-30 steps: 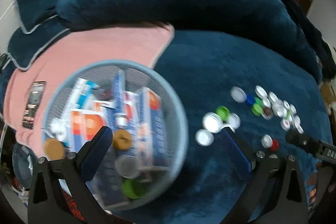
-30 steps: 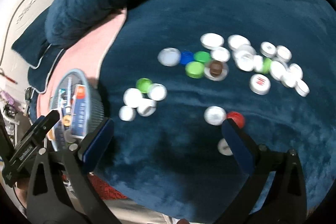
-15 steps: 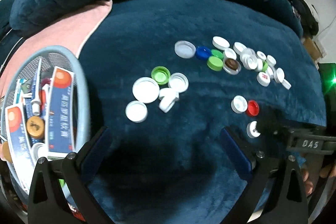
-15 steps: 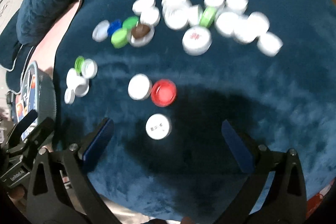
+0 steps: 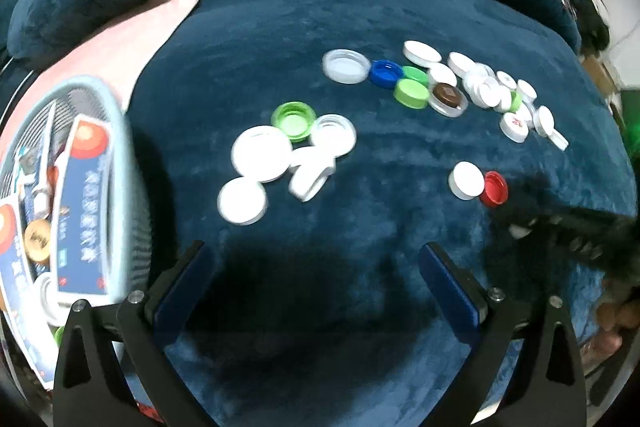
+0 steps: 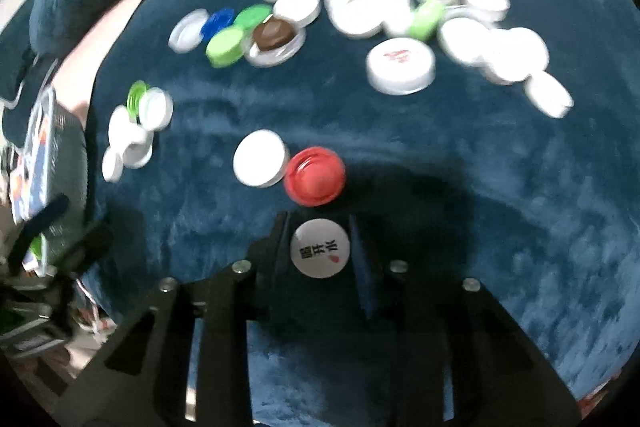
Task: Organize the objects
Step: 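Grasp the red-printed white cap with the right gripper while the left grasps a white cap, then carry both caps over the mesh basket and open both grippers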
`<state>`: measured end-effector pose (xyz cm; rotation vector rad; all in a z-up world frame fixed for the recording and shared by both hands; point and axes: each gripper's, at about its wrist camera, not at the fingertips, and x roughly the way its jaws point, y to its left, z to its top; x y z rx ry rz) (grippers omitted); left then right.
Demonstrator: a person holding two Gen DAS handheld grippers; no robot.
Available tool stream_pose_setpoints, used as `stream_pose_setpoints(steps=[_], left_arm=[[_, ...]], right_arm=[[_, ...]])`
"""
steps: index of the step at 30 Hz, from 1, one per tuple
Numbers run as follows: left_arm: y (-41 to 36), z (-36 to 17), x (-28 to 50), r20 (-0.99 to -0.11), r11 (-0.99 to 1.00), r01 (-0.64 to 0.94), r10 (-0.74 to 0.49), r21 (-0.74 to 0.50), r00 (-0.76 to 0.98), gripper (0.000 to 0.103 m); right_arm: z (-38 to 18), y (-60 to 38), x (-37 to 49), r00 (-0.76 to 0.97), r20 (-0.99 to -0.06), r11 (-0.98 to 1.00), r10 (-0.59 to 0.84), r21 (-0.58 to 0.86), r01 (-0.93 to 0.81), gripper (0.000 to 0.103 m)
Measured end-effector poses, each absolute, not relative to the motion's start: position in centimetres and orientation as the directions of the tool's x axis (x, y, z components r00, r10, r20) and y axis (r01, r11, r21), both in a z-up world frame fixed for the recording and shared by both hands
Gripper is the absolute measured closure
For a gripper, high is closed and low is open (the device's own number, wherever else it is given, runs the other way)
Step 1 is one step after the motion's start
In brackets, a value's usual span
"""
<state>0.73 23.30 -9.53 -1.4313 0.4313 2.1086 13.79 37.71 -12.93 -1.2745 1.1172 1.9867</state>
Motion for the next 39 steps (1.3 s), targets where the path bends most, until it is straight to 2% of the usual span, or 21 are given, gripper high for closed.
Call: stream_pose_setpoints(steps=[5, 10, 12, 17, 20, 21, 22, 23, 24, 25, 32, 39], left_arm=[[27.0, -10.7, 2.2, -0.908, -0.738, -0.672, 0.317, -0.055, -0.274, 0.001], [30.7, -12.9, 3.6, -0.906, -0.680, -0.733, 0.294, 0.026, -0.305, 0.002], [31.5, -13.5, 3.6, -0.903, -0.674, -0.738, 0.290, 0.043, -0.318, 0.005], [33.0, -14.1, 3.0, -0.891, -0.656, -0.755, 0.339, 0.006, -0.301, 0.007], [33.8, -14.0, 2.7, -0.884, -0.625, -0.781, 0.378, -0.025, -0.274, 0.025], [33.9, -14.0, 2.7, -0.883, -0.615, -0.788, 0.388, -0.034, -0.265, 0.038], [33.9, -13.9, 2.7, -0.881, -0.608, -0.793, 0.395, -0.038, -0.260, 0.045], [33.8, -13.8, 2.8, -0.880, -0.603, -0.796, 0.402, -0.045, -0.255, 0.057], [33.6, -13.7, 2.7, -0.880, -0.602, -0.796, 0.407, -0.056, -0.246, 0.067], [33.3, -13.7, 2.6, -0.881, -0.605, -0.793, 0.412, -0.073, -0.233, 0.071], [30.6, -11.9, 3.1, -0.875, -0.639, -0.765, 0.414, -0.085, -0.249, 0.073], [24.6, -6.7, 1.3, -0.832, -0.722, -0.686, 0.432, -0.088, -0.348, 0.073]], right_arm=[[-11.9, 39.1, 16.4, -0.462, -0.886, -0.439, 0.036, 0.401, -0.804, 0.073], [-11.9, 39.5, 17.6, -0.481, -0.876, -0.410, 0.040, 0.425, -0.807, 0.073], [-12.1, 39.5, 17.6, -0.482, -0.875, -0.407, 0.037, 0.427, -0.807, 0.073], [-12.3, 39.8, 16.7, -0.482, -0.875, -0.400, 0.039, 0.428, -0.810, 0.073], [-12.4, 39.9, 16.5, -0.479, -0.877, -0.396, 0.037, 0.427, -0.813, 0.072], [-12.4, 39.9, 16.5, -0.478, -0.877, -0.396, 0.037, 0.427, -0.813, 0.072], [-12.4, 40.0, 16.6, -0.478, -0.878, -0.397, 0.036, 0.426, -0.813, 0.072], [-12.4, 40.0, 16.7, -0.476, -0.879, -0.399, 0.036, 0.424, -0.813, 0.072], [-12.4, 40.0, 16.7, -0.474, -0.880, -0.399, 0.036, 0.422, -0.814, 0.072], [-12.5, 40.1, 16.9, -0.473, -0.880, -0.397, 0.035, 0.422, -0.815, 0.072], [-11.5, 39.6, 16.4, -0.487, -0.872, -0.411, 0.038, 0.431, -0.803, 0.072], [-7.2, 37.6, 13.2, -0.551, -0.833, -0.484, 0.044, 0.465, -0.741, 0.072]])
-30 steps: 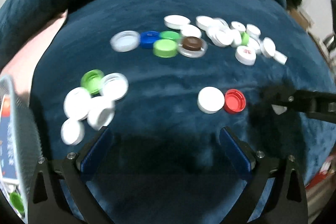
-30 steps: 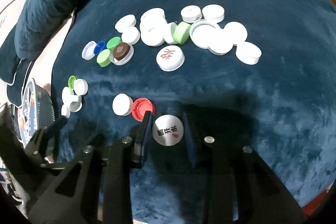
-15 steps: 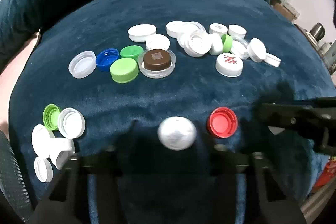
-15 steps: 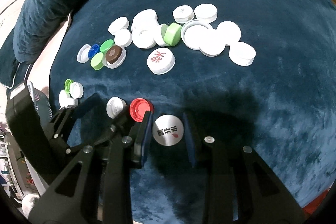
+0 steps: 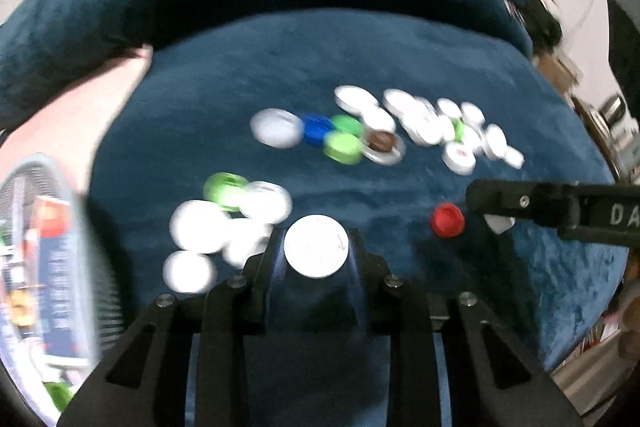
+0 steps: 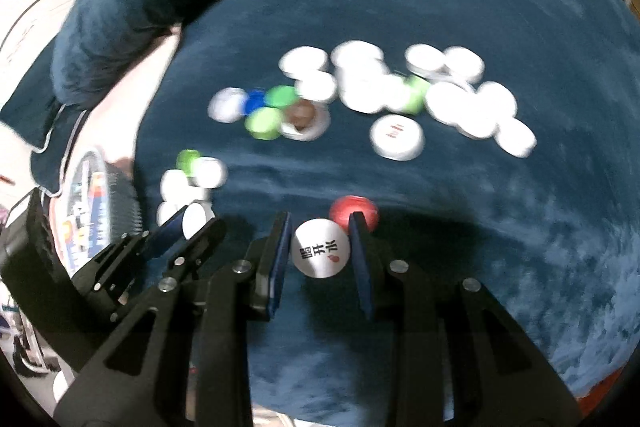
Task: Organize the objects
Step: 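Carry both caps over the mesh basket and open both grippers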
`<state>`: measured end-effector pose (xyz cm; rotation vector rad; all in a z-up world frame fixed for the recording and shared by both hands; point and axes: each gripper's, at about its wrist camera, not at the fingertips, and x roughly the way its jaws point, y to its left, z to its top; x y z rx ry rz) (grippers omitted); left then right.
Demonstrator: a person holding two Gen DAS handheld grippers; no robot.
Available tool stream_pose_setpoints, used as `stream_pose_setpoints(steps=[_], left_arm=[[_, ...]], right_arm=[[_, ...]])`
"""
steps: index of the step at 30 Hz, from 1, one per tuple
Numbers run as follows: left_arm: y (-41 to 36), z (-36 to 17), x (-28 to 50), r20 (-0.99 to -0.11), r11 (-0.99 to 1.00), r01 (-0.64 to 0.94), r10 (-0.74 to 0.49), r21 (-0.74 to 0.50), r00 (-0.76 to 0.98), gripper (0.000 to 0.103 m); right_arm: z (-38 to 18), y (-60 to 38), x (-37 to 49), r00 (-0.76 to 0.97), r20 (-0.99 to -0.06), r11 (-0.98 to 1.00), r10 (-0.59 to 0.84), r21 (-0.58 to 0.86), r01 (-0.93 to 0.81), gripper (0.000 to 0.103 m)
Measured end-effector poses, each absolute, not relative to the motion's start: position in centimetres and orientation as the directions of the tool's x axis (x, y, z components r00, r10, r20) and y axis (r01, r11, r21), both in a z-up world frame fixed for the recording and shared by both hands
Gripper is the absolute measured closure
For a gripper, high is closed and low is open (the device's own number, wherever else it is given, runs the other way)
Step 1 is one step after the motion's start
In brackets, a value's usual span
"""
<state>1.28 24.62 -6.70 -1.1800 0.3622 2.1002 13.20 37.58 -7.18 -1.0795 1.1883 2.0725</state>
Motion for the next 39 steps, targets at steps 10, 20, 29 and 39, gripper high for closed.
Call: stream_pose_setpoints(steps=[10, 20, 29, 39], left_arm=[[9.6, 0.0, -4.0, -0.766, -0.879, -0.464, 0.374, -0.111, -0.524, 0.073], [-2.5, -0.2, -6.9, -0.777, -0.966, -0.153, 0.259, -0.209, -0.573, 0.073], [-4.2, -2.3, -6.8, -0.814, -0.982, -0.080, 0.187, -0.171, -0.550, 0.001], [0.5, -1.6, -6.1, -0.809, -0.975, -0.201, 0.189, -0.090, -0.557, 0.001]], right_arm=[[-0.4, 31.2, 3.4, -0.651, -0.759, -0.655, -0.013, 0.499, -0.568, 0.072], [2.3, 23.2, -6.8, -0.690, -0.706, -0.748, -0.161, 0.543, -0.381, 0.072], [1.0, 23.6, -6.7, -0.656, -0.748, -0.723, -0.101, 0.508, -0.467, 0.000], [-1.4, 27.2, -2.8, -0.590, -0.806, -0.686, -0.047, 0.455, -0.567, 0.000]])
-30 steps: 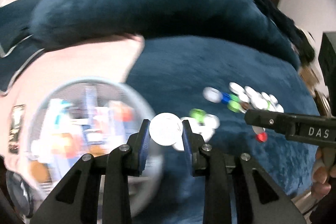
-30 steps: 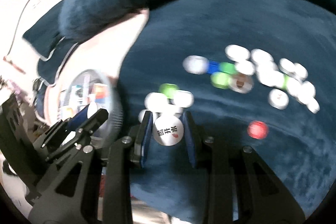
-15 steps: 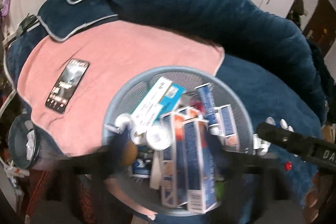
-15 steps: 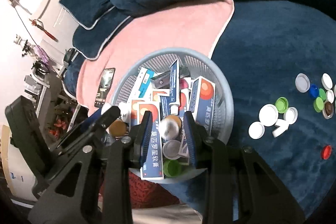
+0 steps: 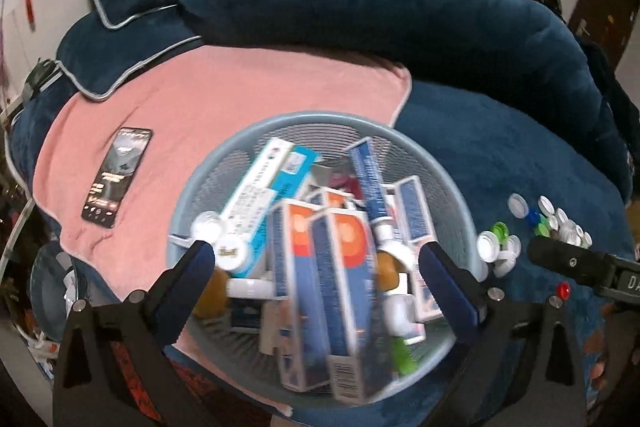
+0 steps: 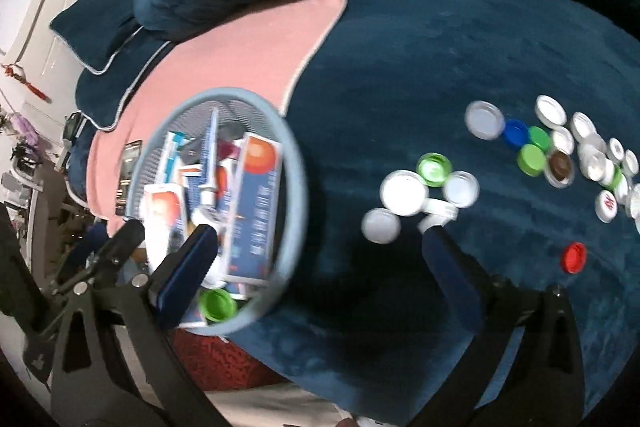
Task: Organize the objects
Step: 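Carry both caps over the mesh basket and open both grippers, then move both open grippers back over the scattered caps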
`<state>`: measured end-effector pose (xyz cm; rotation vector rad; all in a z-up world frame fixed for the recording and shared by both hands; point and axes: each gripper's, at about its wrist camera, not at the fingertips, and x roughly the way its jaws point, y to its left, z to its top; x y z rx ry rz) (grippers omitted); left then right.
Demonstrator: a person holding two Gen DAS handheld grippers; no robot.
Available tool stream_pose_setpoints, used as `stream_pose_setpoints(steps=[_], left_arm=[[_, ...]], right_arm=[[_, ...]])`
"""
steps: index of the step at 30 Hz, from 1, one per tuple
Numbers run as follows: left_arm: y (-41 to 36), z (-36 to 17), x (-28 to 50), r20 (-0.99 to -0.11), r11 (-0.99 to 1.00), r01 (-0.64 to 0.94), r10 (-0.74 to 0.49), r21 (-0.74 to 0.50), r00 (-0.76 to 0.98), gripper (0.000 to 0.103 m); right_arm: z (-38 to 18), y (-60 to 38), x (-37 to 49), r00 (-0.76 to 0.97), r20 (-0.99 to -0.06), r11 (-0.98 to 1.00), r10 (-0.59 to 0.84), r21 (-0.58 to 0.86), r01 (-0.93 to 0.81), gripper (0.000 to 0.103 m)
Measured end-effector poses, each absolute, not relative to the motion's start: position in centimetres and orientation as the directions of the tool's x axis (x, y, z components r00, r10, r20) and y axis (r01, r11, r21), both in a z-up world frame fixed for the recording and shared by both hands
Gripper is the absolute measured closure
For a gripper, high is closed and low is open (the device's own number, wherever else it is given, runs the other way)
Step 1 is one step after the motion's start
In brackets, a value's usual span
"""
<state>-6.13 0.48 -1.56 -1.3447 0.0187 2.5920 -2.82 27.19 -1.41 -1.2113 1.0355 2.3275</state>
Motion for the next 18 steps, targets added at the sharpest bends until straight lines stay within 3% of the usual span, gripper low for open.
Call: stream_pose_setpoints(steps=[18], left_arm=[[10.3, -1.5, -3.4, -0.819, -0.919, -0.386, 0.285, -0.085, -0.498, 0.001]], right_arm=[[-4.3, 33.1, 6.8, -0.545, -0.838, -0.582, 0.018, 0.434, -0.688, 0.000]])
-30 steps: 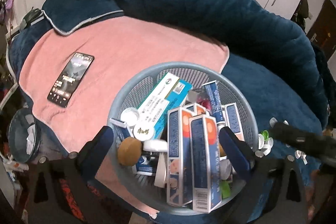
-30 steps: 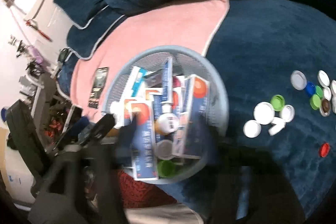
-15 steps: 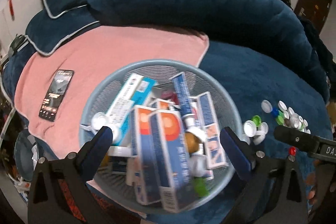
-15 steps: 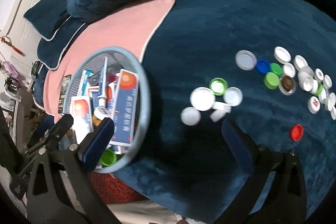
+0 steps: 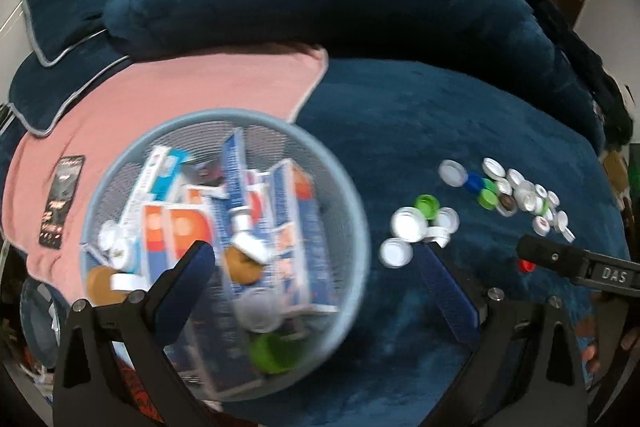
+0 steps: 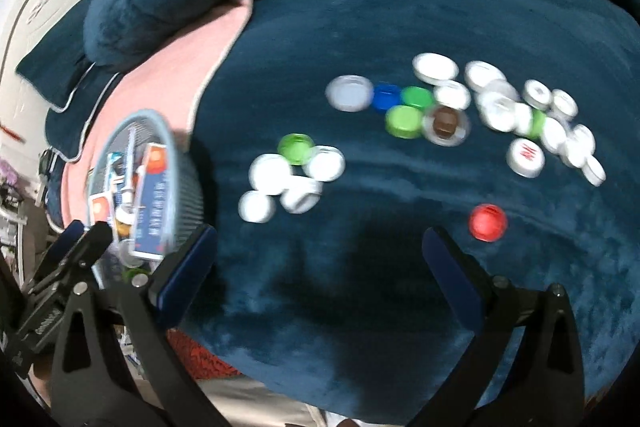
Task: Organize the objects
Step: 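Move both open grippers back over the scattered caps, then grasp the red cap with the right gripper while the left grasps a white cap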
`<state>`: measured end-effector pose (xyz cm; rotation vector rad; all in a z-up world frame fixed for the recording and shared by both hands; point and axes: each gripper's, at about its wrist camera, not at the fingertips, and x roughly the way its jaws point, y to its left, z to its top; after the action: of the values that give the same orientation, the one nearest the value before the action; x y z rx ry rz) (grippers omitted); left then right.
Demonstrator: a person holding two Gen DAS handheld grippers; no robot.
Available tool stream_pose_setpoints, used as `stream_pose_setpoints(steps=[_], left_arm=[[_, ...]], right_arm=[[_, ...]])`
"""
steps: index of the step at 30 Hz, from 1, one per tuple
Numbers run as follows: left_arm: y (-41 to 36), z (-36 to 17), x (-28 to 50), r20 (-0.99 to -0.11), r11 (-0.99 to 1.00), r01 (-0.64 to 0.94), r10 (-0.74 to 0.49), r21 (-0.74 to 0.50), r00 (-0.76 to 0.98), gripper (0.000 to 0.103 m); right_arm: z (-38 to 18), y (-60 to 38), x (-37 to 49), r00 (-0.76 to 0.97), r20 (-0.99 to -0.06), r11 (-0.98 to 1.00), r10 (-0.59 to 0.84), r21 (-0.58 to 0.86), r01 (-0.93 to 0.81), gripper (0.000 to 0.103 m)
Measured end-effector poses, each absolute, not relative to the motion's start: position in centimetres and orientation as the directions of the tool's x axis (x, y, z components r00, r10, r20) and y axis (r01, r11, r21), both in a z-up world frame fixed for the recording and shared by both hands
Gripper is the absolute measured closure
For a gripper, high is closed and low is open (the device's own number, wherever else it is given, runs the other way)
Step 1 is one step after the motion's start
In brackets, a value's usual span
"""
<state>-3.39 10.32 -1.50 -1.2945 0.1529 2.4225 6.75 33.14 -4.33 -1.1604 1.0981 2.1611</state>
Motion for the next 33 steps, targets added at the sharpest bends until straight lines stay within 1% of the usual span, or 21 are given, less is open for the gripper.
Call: stream_pose_setpoints(steps=[7, 15, 18, 21, 23, 25, 26, 27, 28, 29, 30, 33], left_arm=[[16.1, -2.9, -1.7, -0.833, -0.870, -0.487, 0.329, -0.084, -0.445, 0.001], [22.2, -5.5, 0.8, -0.863, -0.800, -0.597, 0.337, -0.052, -0.376, 0.001], [23.2, -6.6, 1.3, -0.877, -0.789, -0.612, 0.327, -0.048, -0.353, 0.001], [23.4, -7.4, 1.4, -0.885, -0.785, -0.619, 0.314, -0.037, -0.345, 0.001], [23.1, -7.9, 1.3, -0.890, -0.783, -0.621, 0.308, -0.036, -0.337, 0.001], [22.7, -8.4, 1.0, -0.891, -0.783, -0.620, 0.315, -0.050, -0.326, 0.001], [22.5, -8.6, 0.9, -0.891, -0.783, -0.618, 0.325, -0.065, -0.318, 0.001], [22.4, -8.8, 0.7, -0.890, -0.783, -0.616, 0.337, -0.083, -0.308, 0.001], [22.3, -9.0, 0.4, -0.886, -0.782, -0.613, 0.358, -0.112, -0.295, 0.001], [22.2, -9.2, 0.3, -0.881, -0.780, -0.611, 0.375, -0.133, -0.287, 0.001], [22.2, -9.3, 0.0, -0.876, -0.779, -0.608, 0.390, -0.151, -0.282, 0.001], [22.8, -9.9, -0.6, -0.869, -0.784, -0.602, 0.397, -0.153, -0.295, 0.001]], right_arm=[[-7.1, 36.8, 12.5, -0.500, -0.864, -0.489, 0.049, 0.416, -0.767, 0.000], [-11.0, 40.2, 17.6, -0.434, -0.899, -0.370, 0.059, 0.385, -0.846, 0.000], [-11.7, 40.5, 17.3, -0.406, -0.911, -0.384, 0.072, 0.351, -0.854, 0.000], [-11.6, 40.1, 16.2, -0.419, -0.904, -0.427, 0.089, 0.345, -0.836, 0.001], [-11.3, 39.8, 15.1, -0.423, -0.900, -0.458, 0.107, 0.334, -0.824, 0.009], [-11.6, 39.7, 13.8, -0.415, -0.905, -0.495, 0.094, 0.320, -0.808, 0.024], [-12.1, 39.6, 13.2, -0.410, -0.909, -0.509, 0.074, 0.319, -0.800, 0.029], [-12.7, 39.5, 12.5, -0.392, -0.918, -0.523, 0.054, 0.309, -0.795, 0.044], [-13.2, 39.3, 12.1, -0.375, -0.926, -0.536, 0.046, 0.294, -0.792, 0.064], [-13.5, 39.0, 11.9, -0.353, -0.934, -0.549, 0.050, 0.269, -0.792, 0.072], [-13.5, 38.9, 12.0, -0.337, -0.938, -0.556, 0.076, 0.240, -0.795, 0.072], [-12.9, 39.2, 12.9, -0.366, -0.926, -0.539, 0.088, 0.265, -0.800, 0.072]])
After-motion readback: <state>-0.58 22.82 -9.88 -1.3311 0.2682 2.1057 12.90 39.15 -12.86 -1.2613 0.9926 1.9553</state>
